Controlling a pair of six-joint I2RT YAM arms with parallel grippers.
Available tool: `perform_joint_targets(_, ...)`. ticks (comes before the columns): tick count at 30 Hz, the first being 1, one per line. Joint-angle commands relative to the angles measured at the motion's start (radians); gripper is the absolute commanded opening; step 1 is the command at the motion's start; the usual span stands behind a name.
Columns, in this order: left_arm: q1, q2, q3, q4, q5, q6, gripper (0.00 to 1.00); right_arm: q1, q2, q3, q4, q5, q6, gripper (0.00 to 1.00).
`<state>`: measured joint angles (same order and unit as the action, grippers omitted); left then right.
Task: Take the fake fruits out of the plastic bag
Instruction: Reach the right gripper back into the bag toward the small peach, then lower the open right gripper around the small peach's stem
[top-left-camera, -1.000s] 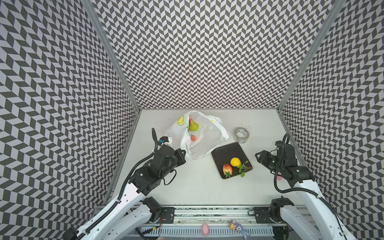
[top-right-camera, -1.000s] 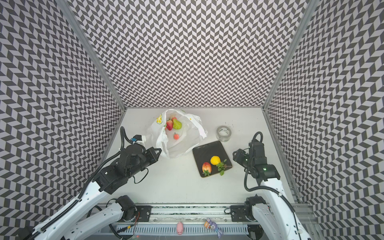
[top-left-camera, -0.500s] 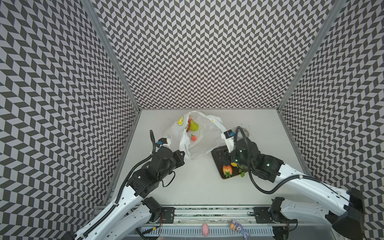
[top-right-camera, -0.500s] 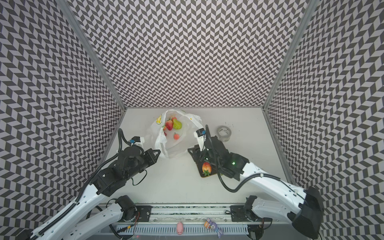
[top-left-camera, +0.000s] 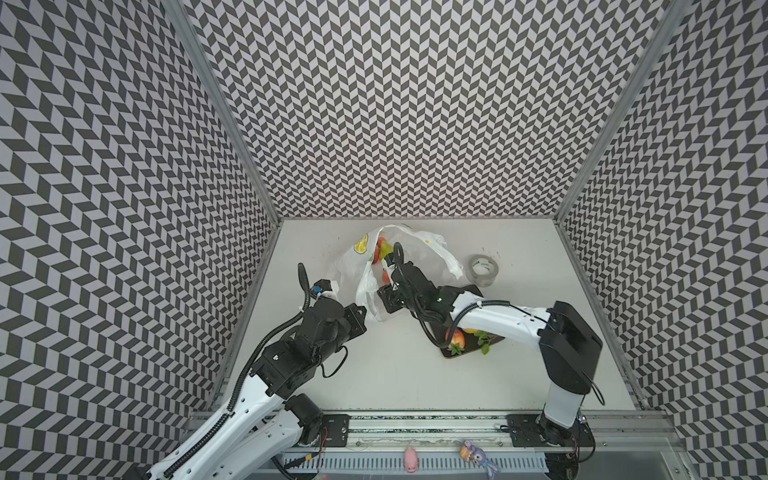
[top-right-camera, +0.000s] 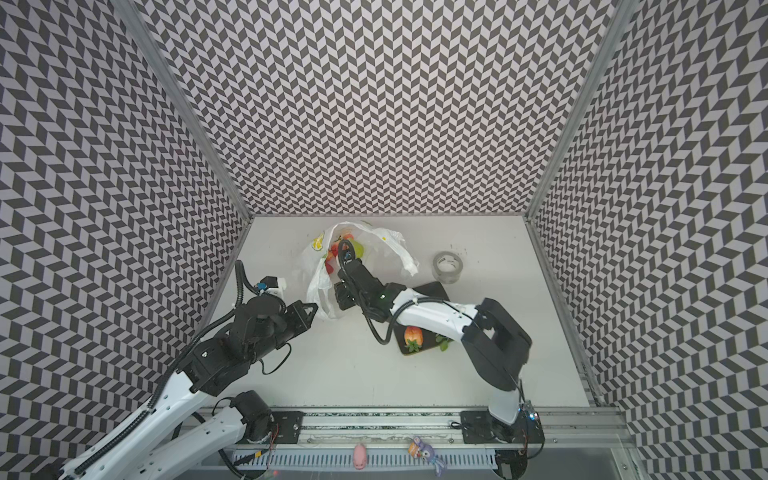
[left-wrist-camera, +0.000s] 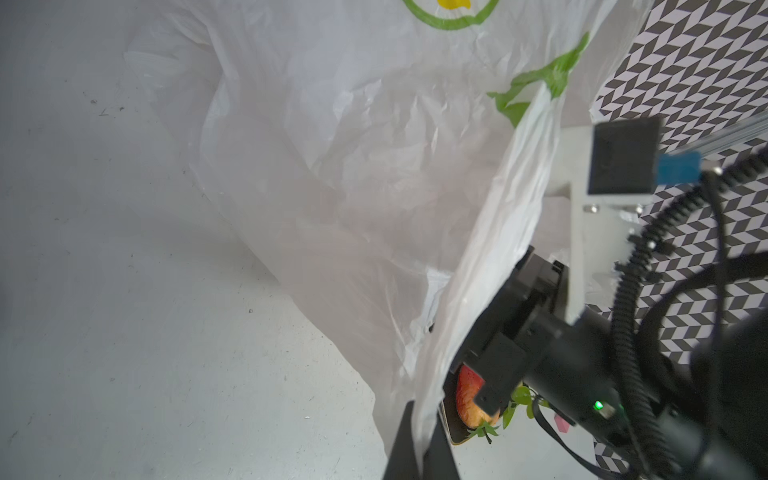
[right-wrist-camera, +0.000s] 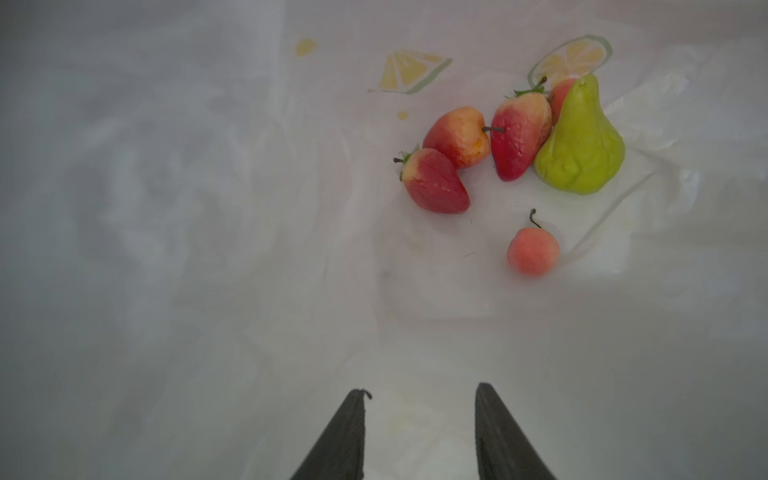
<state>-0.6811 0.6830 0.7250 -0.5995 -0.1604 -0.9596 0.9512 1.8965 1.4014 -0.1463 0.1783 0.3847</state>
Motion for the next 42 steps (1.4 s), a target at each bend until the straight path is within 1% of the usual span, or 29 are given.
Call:
perform_joint_targets(1,-0.006,-0.01,-0.016,-0.017,-0.002,0.018,0.0,-0.009,0.093,0.104,-0.024,0.098,0.097,0.47)
perform_joint_targets(4,-0.006,-0.01,-0.009,-0.029,-0.001,0.026,0.0,-0.02,0.159,0.156,-0.031,0.145,0.146,0.51)
perform_joint_targets(6,-0.006,-0.019,-0.007,-0.037,-0.008,0.025,0.0,-0.032,0.19,0.17,-0.026,0.153,0.179,0.54)
perform_joint_targets(18,-0.006,-0.043,-0.007,-0.034,0.001,0.016,0.0,-0.088,0.293,0.218,0.044,0.065,0.274,0.57)
perform_joint_targets(23,-0.006,-0.042,-0.006,-0.035,0.007,0.015,0.0,-0.106,0.332,0.258,0.09,0.045,0.27,0.57)
perform_joint_targets(29,-0.005,-0.028,0.006,-0.036,0.01,0.03,0.0,-0.124,0.403,0.354,0.053,0.069,0.277,0.57)
perform_joint_targets(42,-0.006,-0.01,0.03,-0.036,0.005,0.032,0.0,-0.153,0.562,0.534,-0.004,0.063,0.281,0.53)
